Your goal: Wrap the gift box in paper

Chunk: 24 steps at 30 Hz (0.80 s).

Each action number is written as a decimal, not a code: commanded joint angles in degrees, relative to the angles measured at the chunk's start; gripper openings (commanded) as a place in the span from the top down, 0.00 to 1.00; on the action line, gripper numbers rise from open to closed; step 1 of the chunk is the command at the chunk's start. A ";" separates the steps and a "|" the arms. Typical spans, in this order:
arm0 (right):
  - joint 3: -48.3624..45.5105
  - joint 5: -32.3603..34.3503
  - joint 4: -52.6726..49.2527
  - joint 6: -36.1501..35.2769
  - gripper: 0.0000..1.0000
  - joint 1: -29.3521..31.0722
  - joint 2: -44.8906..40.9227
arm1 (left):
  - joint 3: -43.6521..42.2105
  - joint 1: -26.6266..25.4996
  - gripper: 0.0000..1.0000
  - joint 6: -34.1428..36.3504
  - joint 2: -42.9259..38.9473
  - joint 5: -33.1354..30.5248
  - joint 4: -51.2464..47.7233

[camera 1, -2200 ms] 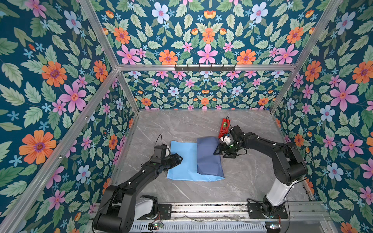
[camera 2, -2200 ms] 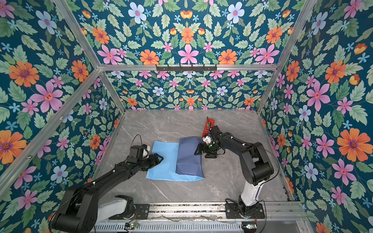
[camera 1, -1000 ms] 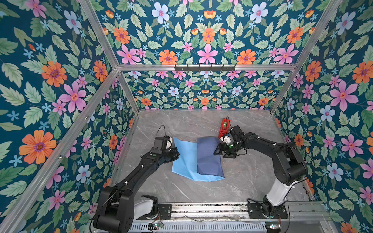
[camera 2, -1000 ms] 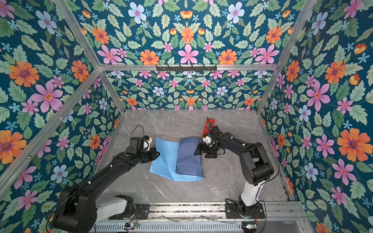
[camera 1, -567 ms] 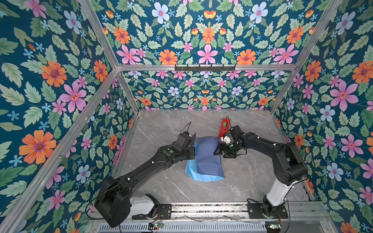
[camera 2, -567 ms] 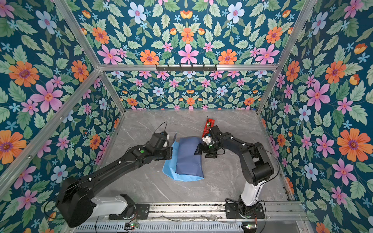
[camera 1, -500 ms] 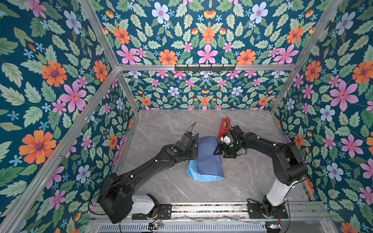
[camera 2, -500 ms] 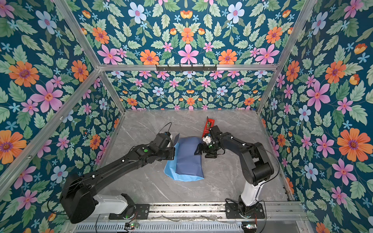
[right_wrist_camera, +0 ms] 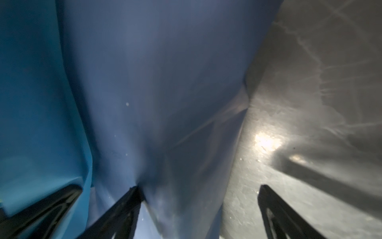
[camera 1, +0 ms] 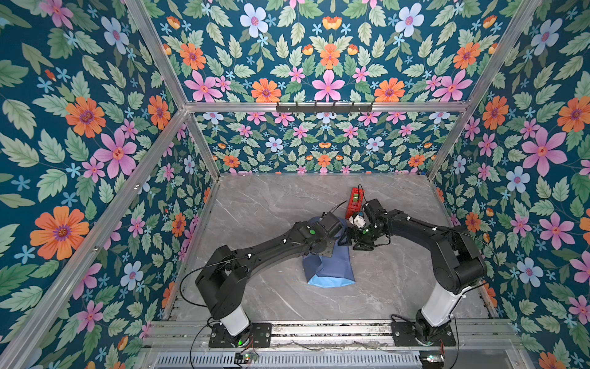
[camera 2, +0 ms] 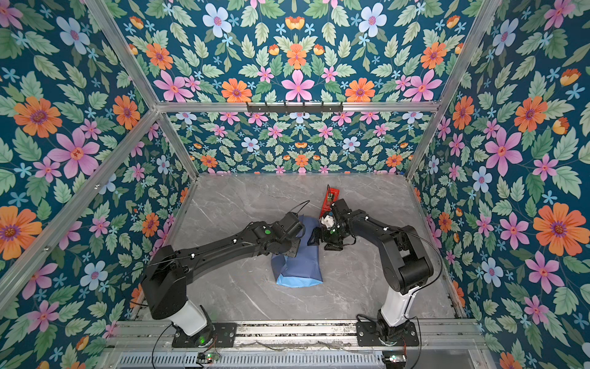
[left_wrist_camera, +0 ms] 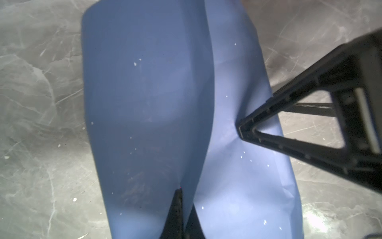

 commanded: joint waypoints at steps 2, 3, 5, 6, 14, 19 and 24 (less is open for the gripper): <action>-0.69 8.99 -3.92 0.02 0.11 0.21 0.75 | 2.20 -0.28 1.00 2.61 2.53 1.39 -2.18; -0.69 8.99 -3.92 -0.02 0.11 0.19 0.66 | 2.60 -0.36 1.00 2.96 3.06 1.66 -2.11; -0.69 8.99 -3.89 0.05 0.11 0.20 0.79 | 3.09 -0.37 1.00 3.49 3.93 2.11 -2.25; -0.68 8.99 -3.85 0.05 0.11 0.23 0.79 | 3.30 -0.37 1.00 3.73 4.39 2.28 -2.26; -0.86 8.93 -3.70 0.07 0.11 0.19 0.79 | 5.09 -0.28 1.00 5.34 5.99 3.23 -3.50; -0.95 9.07 -3.86 0.06 0.12 0.20 0.66 | 6.86 -0.02 1.00 6.55 4.78 1.55 -6.15; -0.97 9.17 -4.05 0.06 0.12 0.22 0.53 | 5.95 0.59 1.00 6.89 1.50 -0.32 -8.37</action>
